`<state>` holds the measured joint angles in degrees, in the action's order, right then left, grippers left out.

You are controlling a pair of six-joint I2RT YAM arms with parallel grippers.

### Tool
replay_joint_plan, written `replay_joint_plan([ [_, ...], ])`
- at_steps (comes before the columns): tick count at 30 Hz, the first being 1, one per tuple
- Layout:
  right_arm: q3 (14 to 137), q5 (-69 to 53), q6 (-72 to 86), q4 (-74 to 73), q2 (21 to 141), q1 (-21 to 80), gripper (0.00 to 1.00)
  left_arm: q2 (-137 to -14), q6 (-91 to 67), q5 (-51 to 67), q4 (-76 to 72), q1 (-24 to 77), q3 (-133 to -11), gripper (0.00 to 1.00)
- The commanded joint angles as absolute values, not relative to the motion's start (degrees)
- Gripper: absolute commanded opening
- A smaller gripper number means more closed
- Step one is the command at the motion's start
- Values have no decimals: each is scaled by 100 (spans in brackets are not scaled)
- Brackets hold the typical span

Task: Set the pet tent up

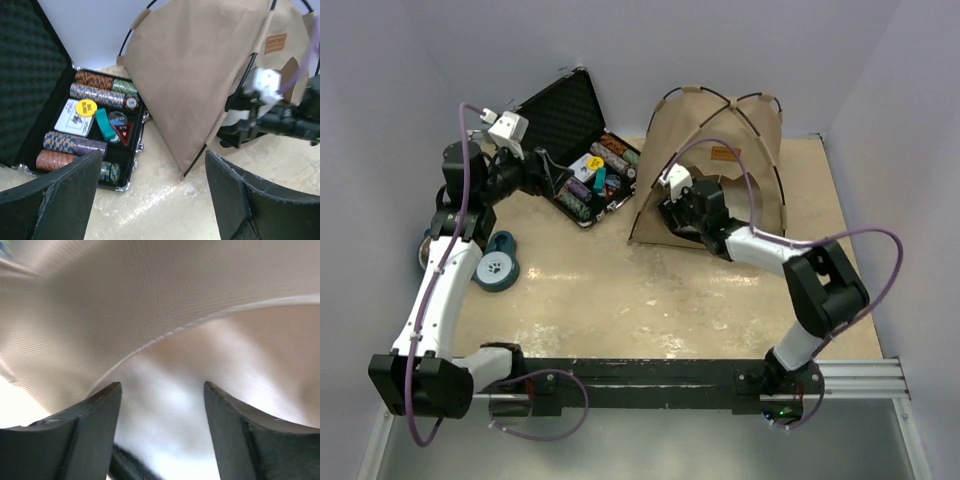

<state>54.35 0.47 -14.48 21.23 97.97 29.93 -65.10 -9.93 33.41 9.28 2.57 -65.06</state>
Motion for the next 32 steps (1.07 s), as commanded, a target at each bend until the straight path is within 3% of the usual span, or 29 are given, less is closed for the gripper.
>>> replay_joint_plan([
  [1, 5248, 18, -1477, 1795, 8484, 2971, 72, -6907, -739, 3261, 1897, 185, -7214, 92],
  [6, 5098, -193, -1354, 661, 7086, 2971, 87, -7707, -554, 3436, 2917, 176, -8137, 100],
  [11, 5483, -255, -1074, -184, 5767, 2971, 96, -8313, -290, 2929, 3601, 176, -8874, 100],
  [16, 6274, 903, -748, -606, 5362, 2971, 99, -8939, -115, 1979, 4657, 167, -9852, 100],
  [27, 6223, 642, -132, -1441, 4264, 1645, 98, -6831, 650, 1521, 4307, 176, -7385, 100],
  [32, 6353, 544, -44, -1494, 4078, 1424, 99, -6224, 729, 1275, 4096, 176, -7110, 100],
])
